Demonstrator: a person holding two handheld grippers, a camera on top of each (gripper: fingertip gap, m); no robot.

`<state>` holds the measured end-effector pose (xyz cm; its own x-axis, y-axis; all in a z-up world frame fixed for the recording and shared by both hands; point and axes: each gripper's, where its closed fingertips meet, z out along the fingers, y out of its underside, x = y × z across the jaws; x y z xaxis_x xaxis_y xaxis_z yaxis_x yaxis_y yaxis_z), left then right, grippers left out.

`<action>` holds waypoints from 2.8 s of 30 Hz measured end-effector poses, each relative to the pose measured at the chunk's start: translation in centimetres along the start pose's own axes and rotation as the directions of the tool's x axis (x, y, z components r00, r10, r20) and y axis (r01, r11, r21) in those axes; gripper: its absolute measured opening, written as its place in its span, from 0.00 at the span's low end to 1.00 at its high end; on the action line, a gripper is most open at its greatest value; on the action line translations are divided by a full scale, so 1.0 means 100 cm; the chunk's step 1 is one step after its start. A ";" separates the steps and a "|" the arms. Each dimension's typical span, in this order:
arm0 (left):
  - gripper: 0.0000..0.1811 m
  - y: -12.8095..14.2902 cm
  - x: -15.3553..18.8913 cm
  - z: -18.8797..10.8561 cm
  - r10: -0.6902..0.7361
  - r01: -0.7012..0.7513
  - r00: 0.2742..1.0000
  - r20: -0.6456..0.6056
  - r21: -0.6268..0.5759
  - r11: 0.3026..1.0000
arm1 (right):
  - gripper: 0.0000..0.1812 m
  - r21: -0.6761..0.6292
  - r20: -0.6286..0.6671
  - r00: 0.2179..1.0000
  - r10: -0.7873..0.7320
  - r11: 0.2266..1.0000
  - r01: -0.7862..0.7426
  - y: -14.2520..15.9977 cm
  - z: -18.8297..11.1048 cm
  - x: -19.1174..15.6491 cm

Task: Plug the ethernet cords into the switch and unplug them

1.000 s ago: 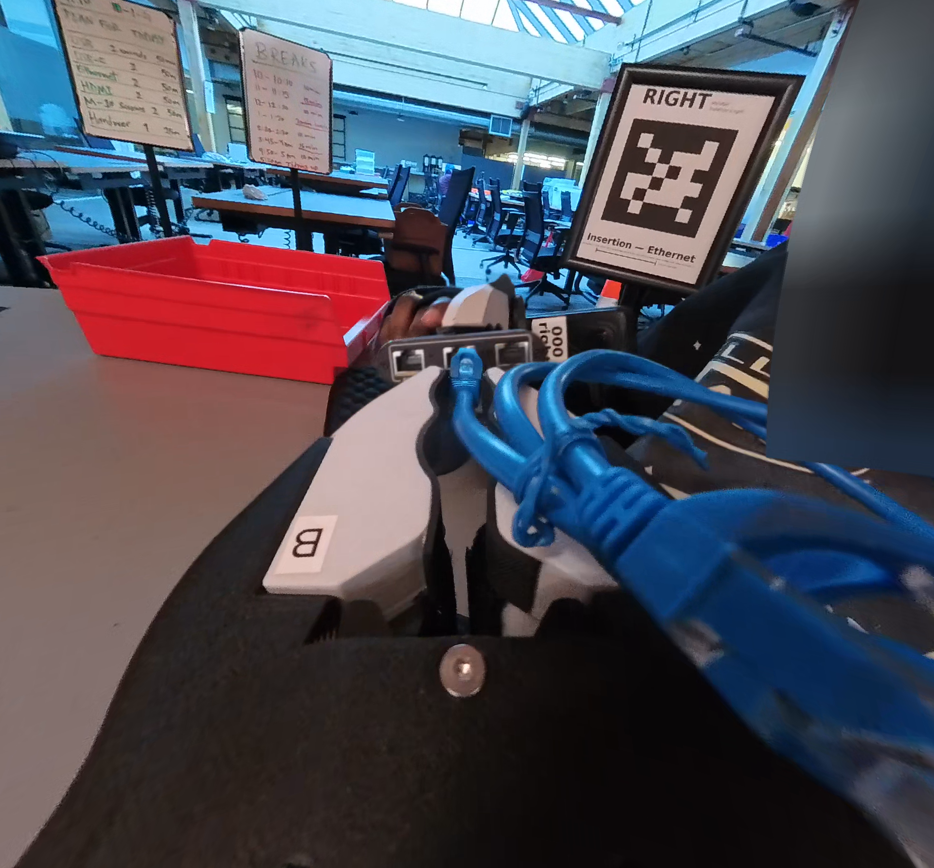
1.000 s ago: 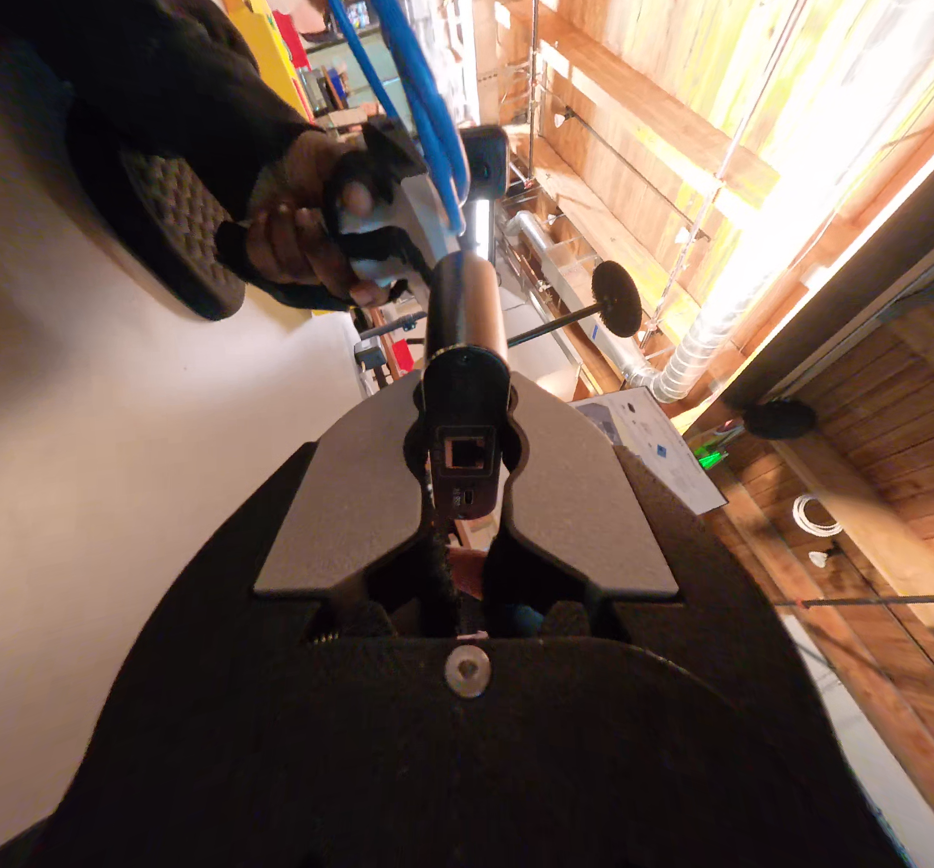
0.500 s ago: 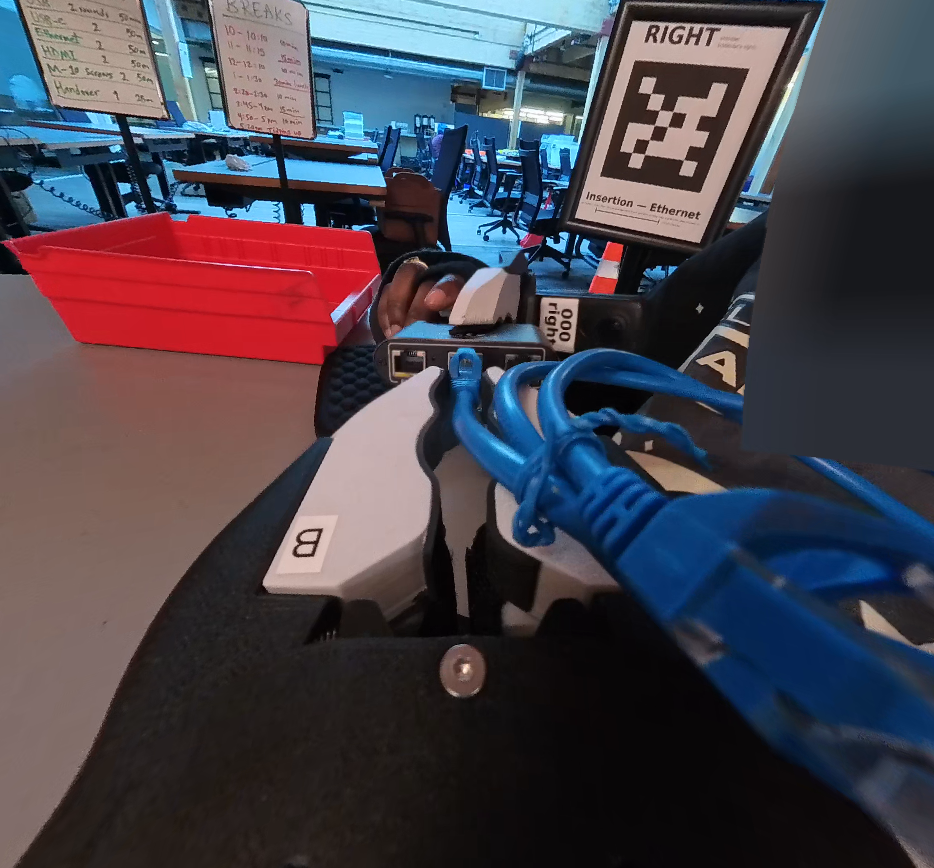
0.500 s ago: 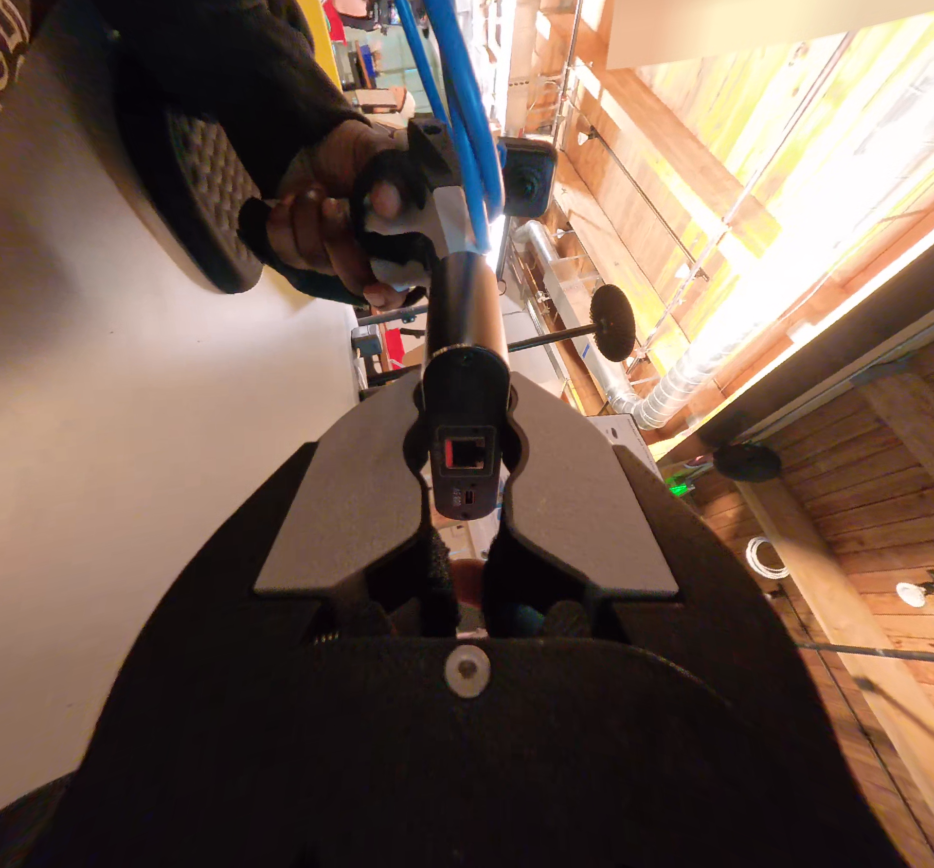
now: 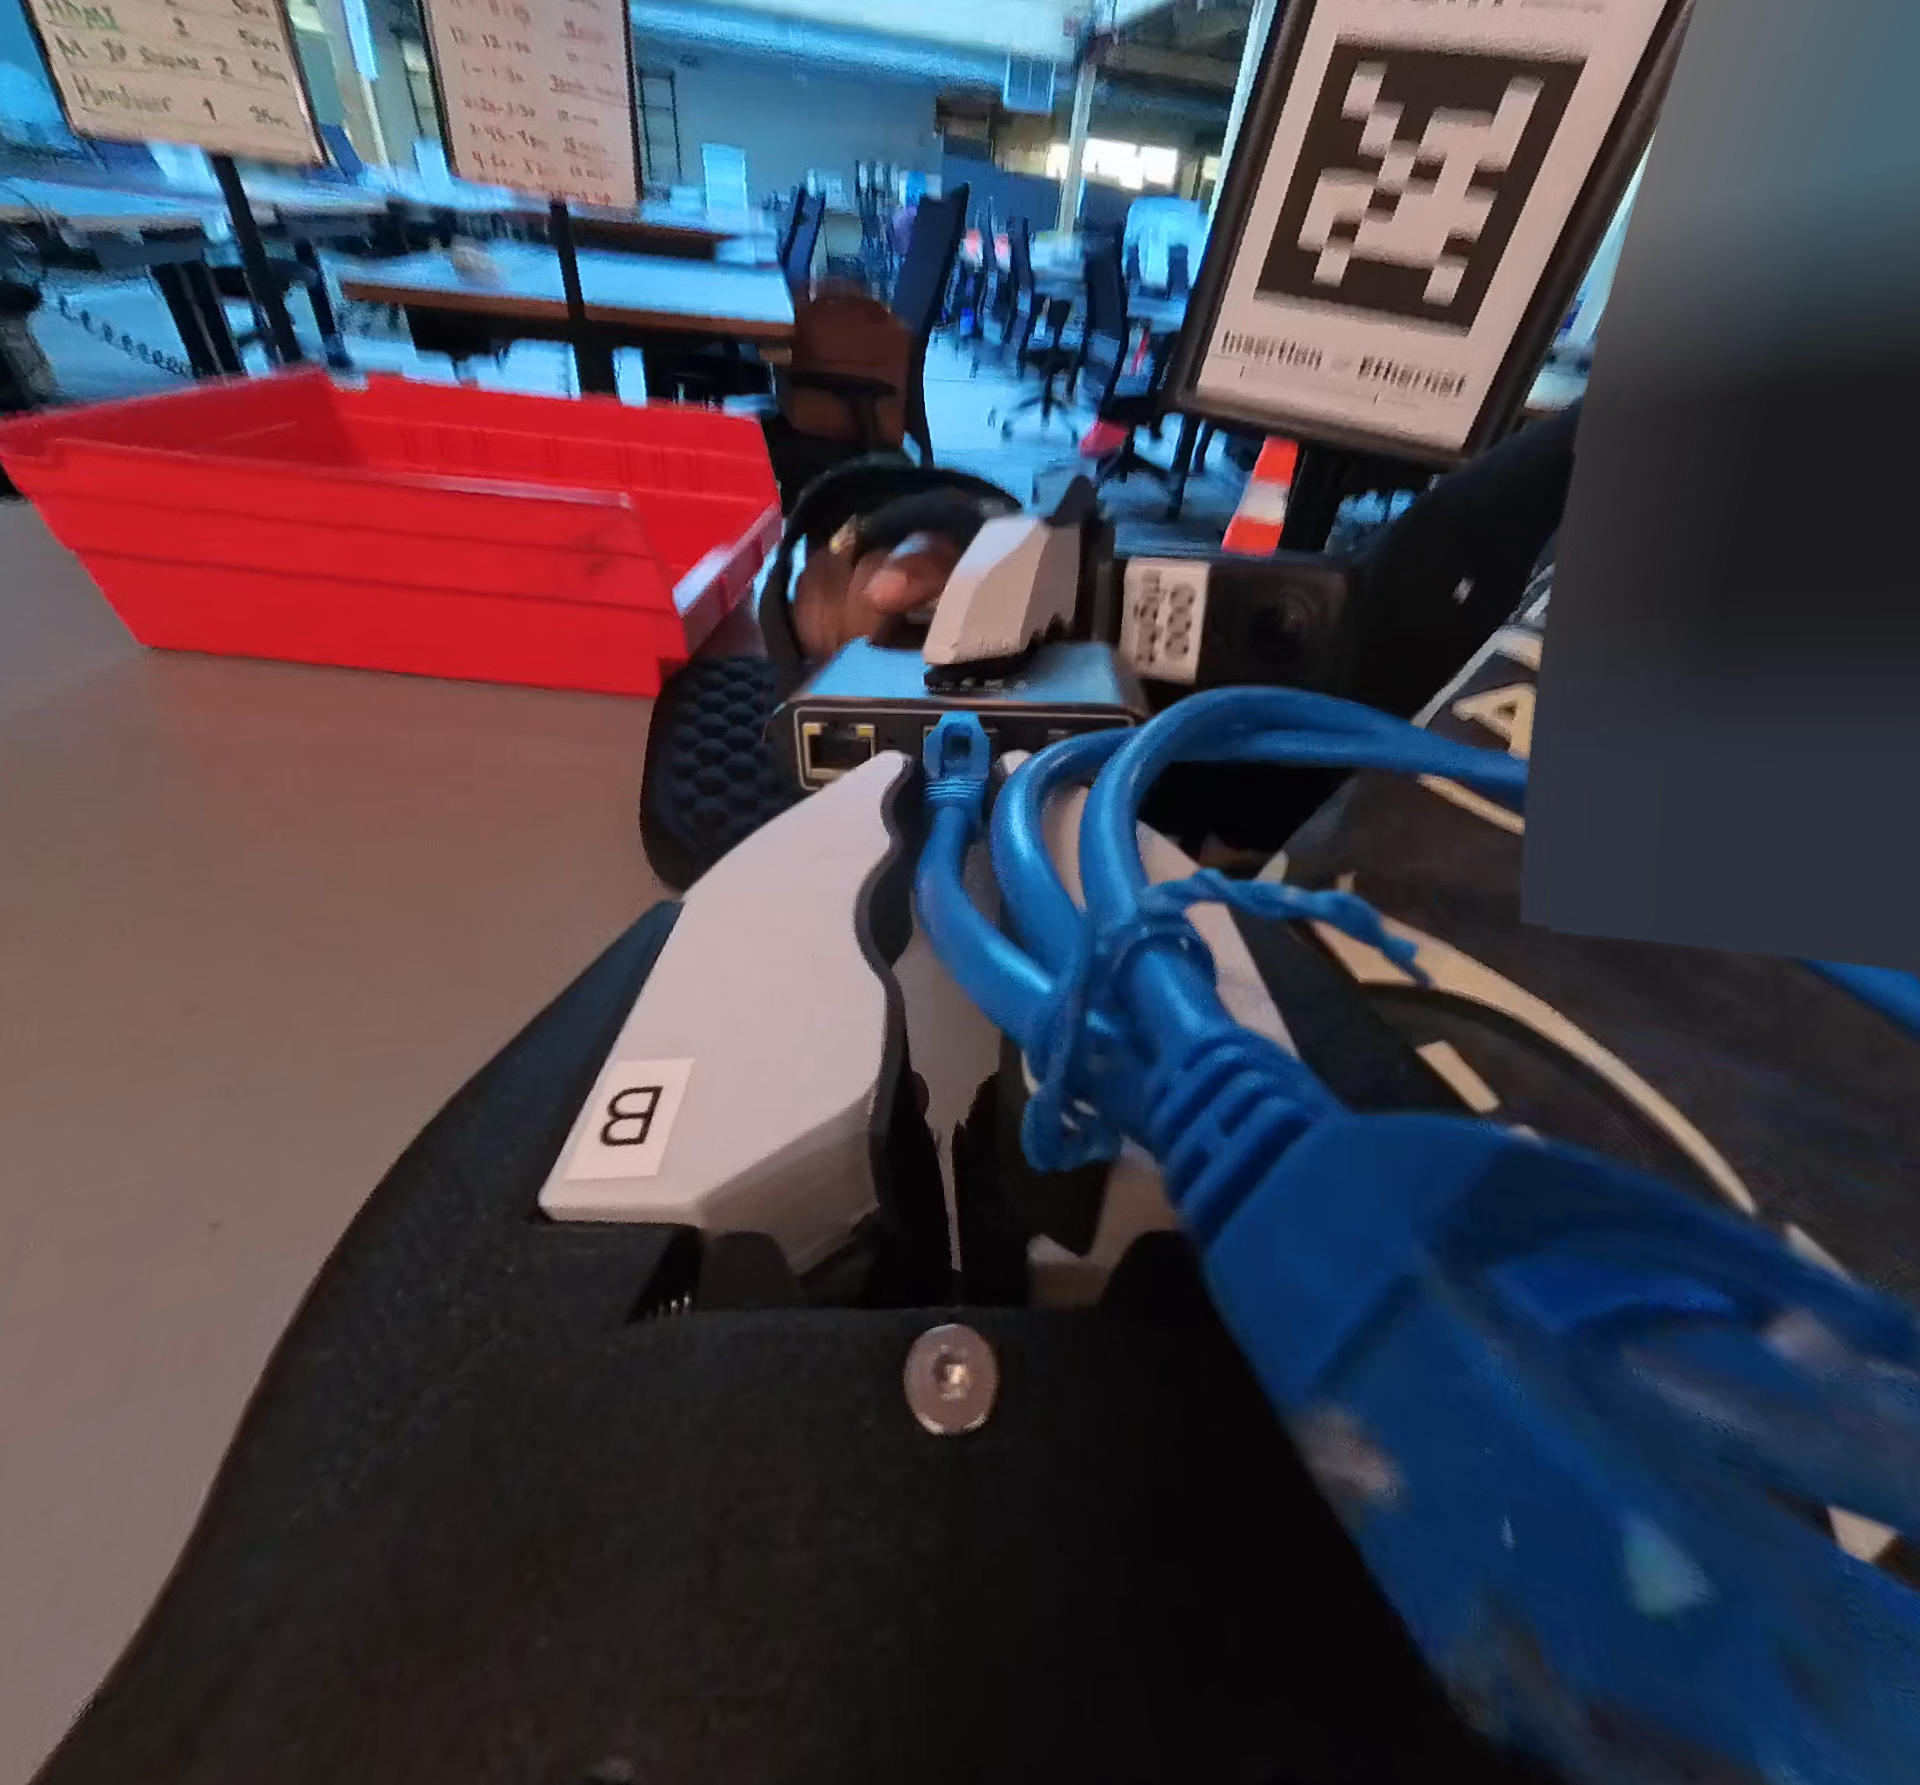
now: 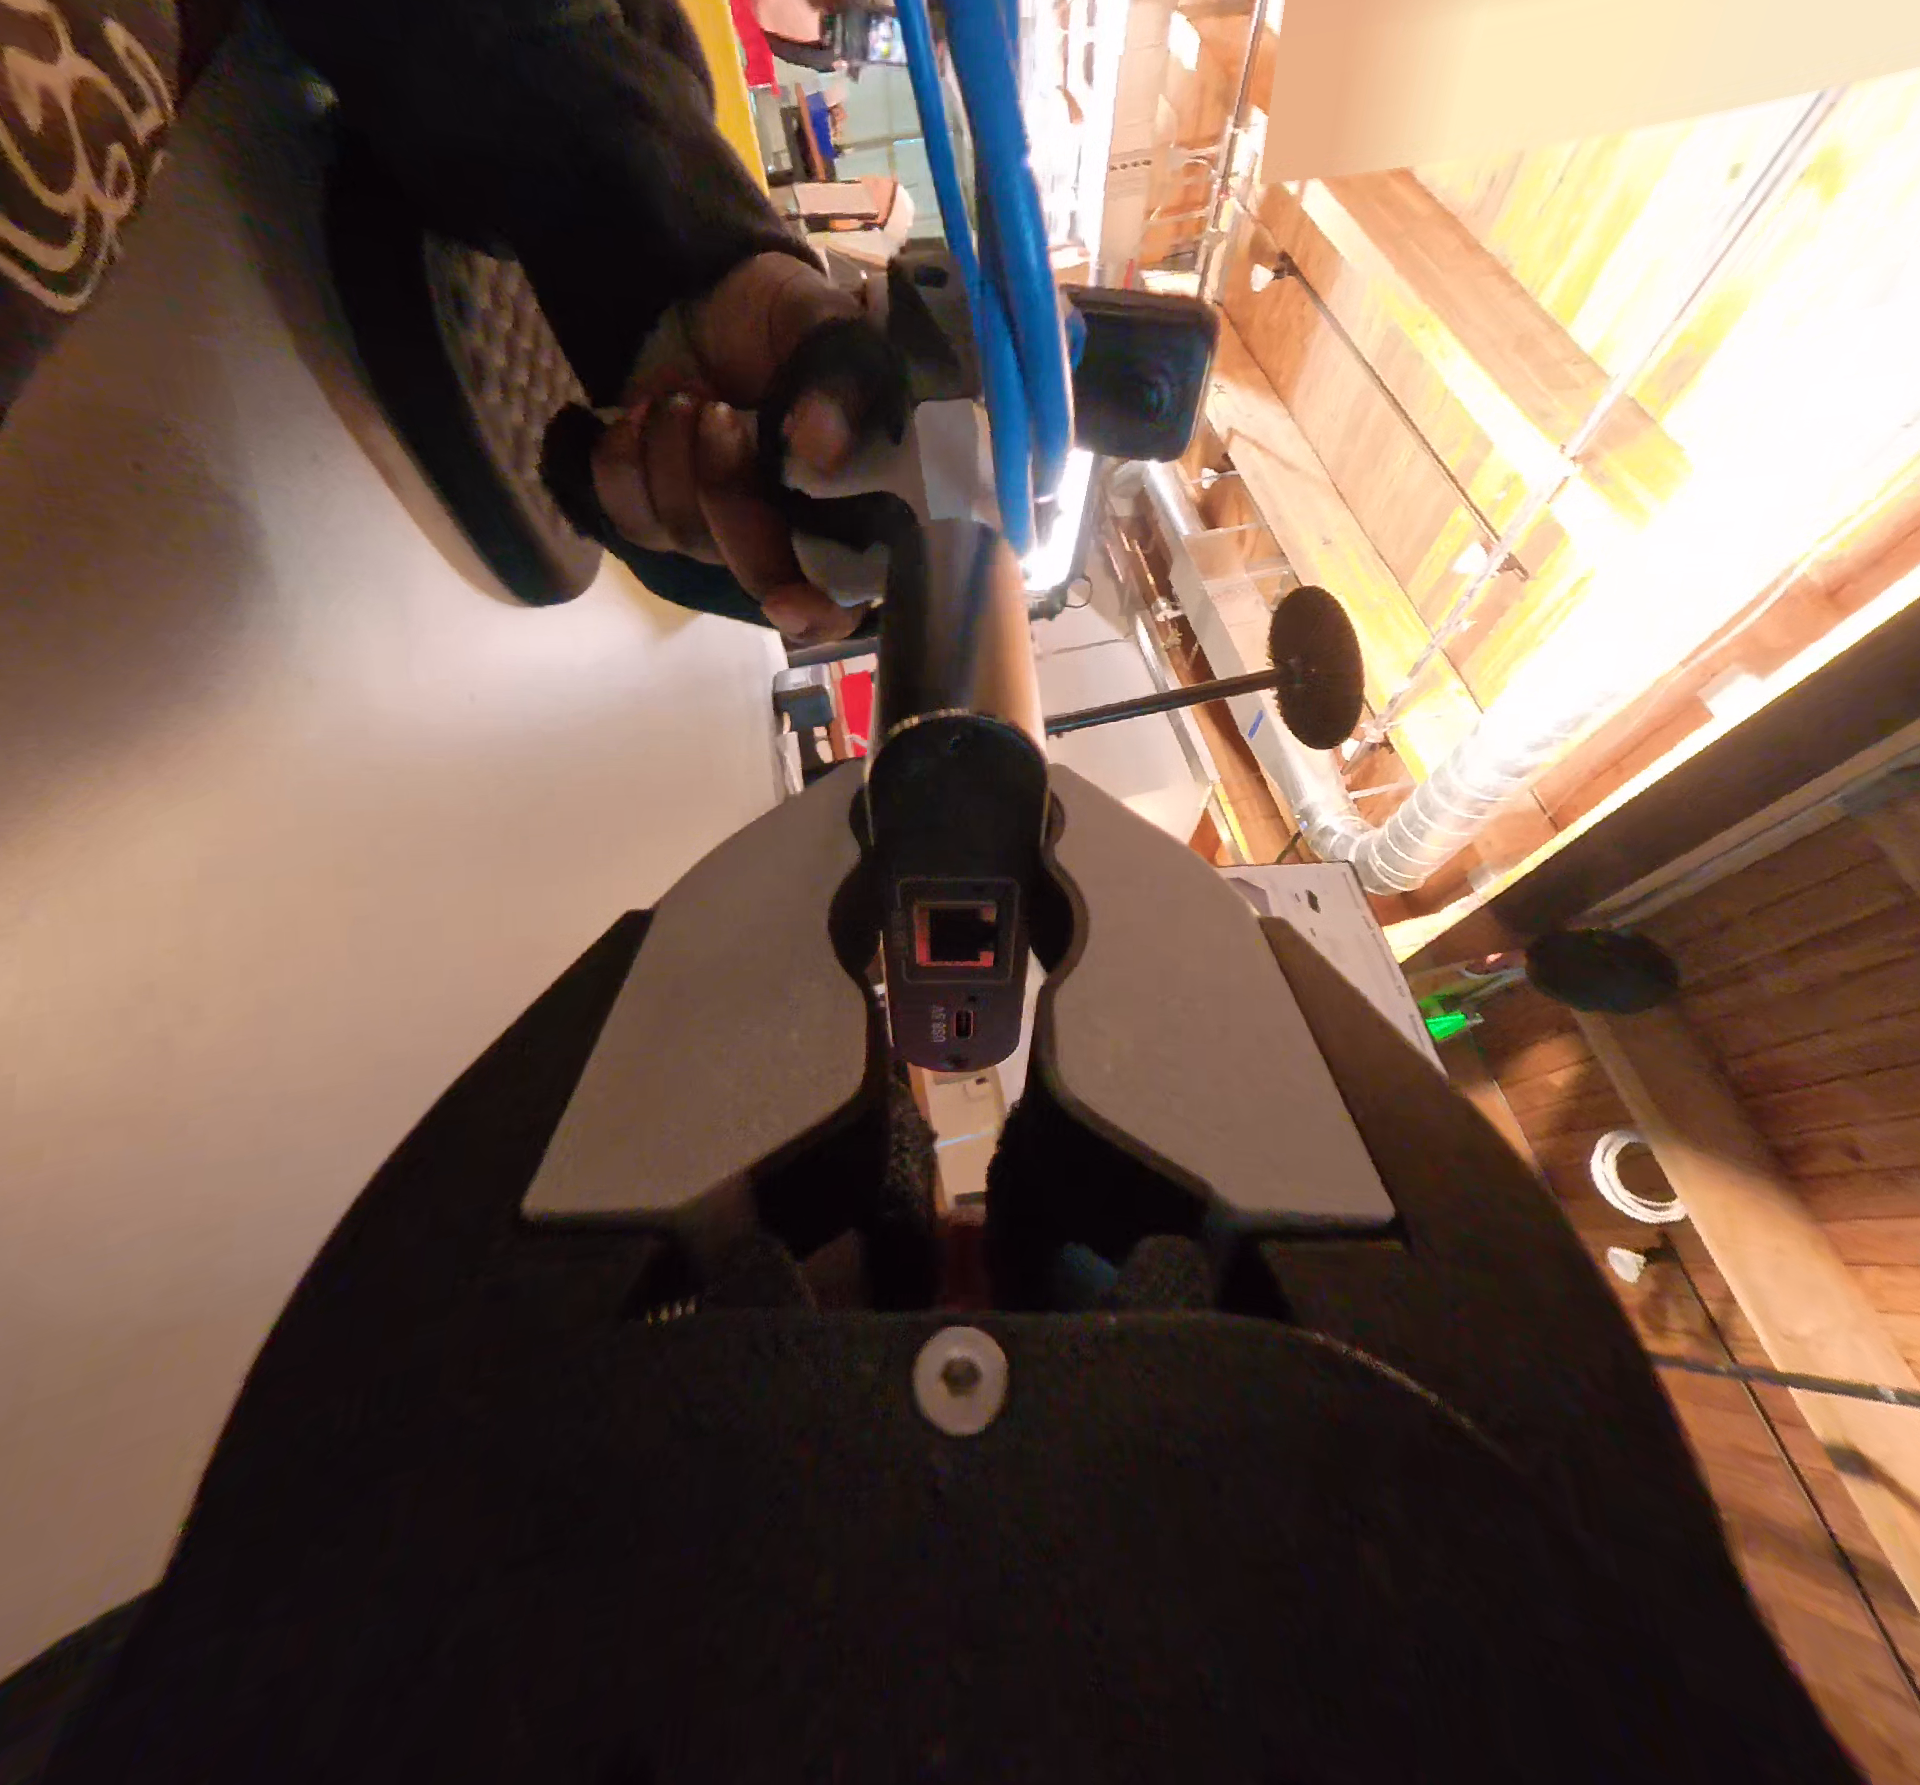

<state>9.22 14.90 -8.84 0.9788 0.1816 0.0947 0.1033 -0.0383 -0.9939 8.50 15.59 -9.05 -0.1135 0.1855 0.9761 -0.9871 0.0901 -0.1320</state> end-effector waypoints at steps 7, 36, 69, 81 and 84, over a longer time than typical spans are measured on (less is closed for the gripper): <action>0.07 -0.002 0.000 0.001 0.002 -0.001 1.000 -0.009 0.016 1.000 | 0.14 -0.024 -0.020 0.999 -0.045 0.999 0.045 0.000 0.000 0.002; 0.15 -0.047 -0.108 -0.116 0.035 -0.253 0.650 0.760 0.172 0.952 | 0.26 -0.550 0.483 0.747 0.456 0.822 -0.146 0.094 -0.063 -0.072; 0.28 0.045 -0.035 -0.479 0.282 0.559 0.037 0.959 -0.254 0.789 | 0.35 -0.404 0.429 0.444 0.787 0.607 -0.684 0.048 -0.045 -0.055; 0.19 0.103 -0.065 -0.509 0.342 0.674 0.045 0.939 -0.281 0.683 | 0.32 -0.389 0.421 0.488 0.765 0.638 -0.664 0.047 -0.047 -0.055; 0.05 0.099 -0.062 -0.520 0.360 0.673 -0.014 0.933 -0.258 0.694 | 0.32 -0.392 0.422 0.493 0.761 0.644 -0.657 0.048 -0.047 -0.057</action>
<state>13.41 -37.67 -16.30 -0.1414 0.9004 -0.4114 0.7757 -0.1575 -0.6111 4.96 19.54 -16.06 -0.8545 -0.2527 0.4539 -0.5165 0.3198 -0.7943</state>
